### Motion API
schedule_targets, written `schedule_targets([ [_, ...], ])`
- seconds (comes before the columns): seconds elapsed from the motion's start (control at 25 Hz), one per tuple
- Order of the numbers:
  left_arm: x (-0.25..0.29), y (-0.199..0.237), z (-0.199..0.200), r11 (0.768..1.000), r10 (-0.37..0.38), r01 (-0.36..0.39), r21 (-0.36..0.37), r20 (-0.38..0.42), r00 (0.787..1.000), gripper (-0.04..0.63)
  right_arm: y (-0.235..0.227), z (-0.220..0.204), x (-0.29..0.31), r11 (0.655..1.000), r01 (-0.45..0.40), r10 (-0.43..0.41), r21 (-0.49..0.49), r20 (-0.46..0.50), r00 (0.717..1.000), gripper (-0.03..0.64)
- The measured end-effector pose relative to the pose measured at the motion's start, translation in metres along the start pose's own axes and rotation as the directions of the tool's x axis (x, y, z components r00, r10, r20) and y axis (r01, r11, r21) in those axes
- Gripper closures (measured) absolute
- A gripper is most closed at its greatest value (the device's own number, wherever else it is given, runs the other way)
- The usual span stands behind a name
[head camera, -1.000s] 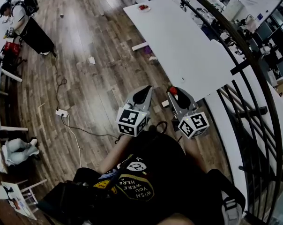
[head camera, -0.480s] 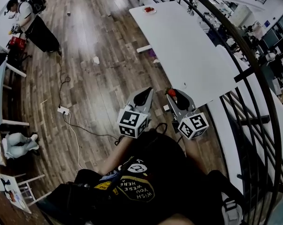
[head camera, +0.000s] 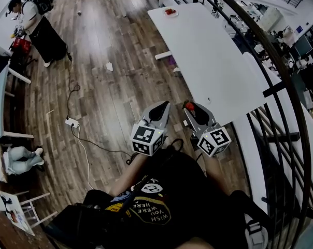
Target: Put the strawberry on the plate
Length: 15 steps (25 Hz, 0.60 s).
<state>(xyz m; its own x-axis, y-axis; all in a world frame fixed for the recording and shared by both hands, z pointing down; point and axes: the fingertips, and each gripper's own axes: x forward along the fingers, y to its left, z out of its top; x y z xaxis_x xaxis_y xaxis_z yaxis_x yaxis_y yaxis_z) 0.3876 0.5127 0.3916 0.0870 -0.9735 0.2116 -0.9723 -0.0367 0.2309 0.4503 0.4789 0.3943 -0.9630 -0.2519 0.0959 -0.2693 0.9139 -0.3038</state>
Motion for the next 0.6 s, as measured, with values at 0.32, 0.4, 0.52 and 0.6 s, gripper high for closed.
schedule_targets([
  [0.32, 0.019, 0.063, 0.024, 0.999, -0.032, 0.032, 0.017, 0.01, 0.999, 0.595, 0.0, 0.011, 0.073, 1.0, 0.008, -0.008, -0.015, 0.013, 1.0, 0.477],
  [0.4, 0.023, 0.076, 0.03, 0.999, -0.047, 0.046, 0.02, 0.015, 0.999, 0.595, 0.002, 0.016, 0.089, 1.0, 0.011, -0.01, -0.02, 0.019, 1.0, 0.478],
  [0.52, 0.028, 0.094, 0.038, 0.997, -0.071, 0.071, 0.022, 0.021, 0.997, 0.595, 0.002, 0.019, 0.109, 0.999, 0.03, -0.029, -0.023, 0.018, 0.999, 0.477],
  [0.6, 0.03, 0.105, 0.039, 0.996, -0.085, 0.085, 0.022, 0.016, 0.996, 0.595, 0.001, 0.018, 0.118, 0.999, 0.048, -0.048, -0.019, 0.017, 0.999, 0.479],
])
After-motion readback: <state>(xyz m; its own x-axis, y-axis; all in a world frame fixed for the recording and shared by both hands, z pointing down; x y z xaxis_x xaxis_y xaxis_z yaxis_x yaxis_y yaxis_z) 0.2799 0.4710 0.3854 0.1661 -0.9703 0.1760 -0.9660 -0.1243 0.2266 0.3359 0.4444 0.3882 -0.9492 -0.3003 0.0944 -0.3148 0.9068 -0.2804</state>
